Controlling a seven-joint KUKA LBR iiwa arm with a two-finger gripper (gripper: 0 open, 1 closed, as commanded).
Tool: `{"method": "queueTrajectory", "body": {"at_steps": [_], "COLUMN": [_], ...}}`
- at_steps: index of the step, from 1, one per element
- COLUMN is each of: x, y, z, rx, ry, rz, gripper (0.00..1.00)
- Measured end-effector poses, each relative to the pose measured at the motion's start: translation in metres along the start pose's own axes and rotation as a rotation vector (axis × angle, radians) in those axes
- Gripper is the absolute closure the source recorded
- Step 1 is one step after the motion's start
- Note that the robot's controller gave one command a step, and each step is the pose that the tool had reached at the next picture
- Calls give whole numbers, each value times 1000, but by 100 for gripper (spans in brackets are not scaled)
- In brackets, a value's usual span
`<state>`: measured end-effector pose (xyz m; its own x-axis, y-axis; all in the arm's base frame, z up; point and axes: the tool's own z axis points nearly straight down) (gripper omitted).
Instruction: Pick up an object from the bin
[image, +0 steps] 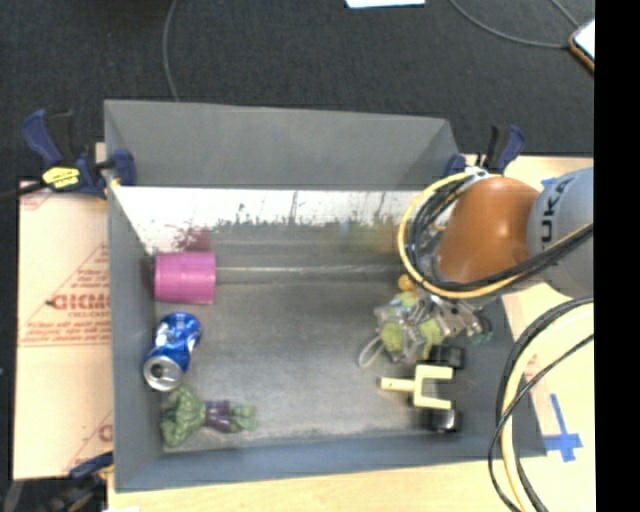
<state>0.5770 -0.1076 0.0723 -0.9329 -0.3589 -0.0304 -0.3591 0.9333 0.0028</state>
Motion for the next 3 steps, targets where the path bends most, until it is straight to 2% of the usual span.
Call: {"method": "queueTrajectory", "body": {"at_steps": [1, 2, 3], "x": [0, 20, 29], "y": [0, -14, -26], "z": [0, -113, -25], "rx": [0, 2, -9], "ry": [0, -4, 6], "rz": [1, 0, 5], "gripper": [100, 100, 100]}}
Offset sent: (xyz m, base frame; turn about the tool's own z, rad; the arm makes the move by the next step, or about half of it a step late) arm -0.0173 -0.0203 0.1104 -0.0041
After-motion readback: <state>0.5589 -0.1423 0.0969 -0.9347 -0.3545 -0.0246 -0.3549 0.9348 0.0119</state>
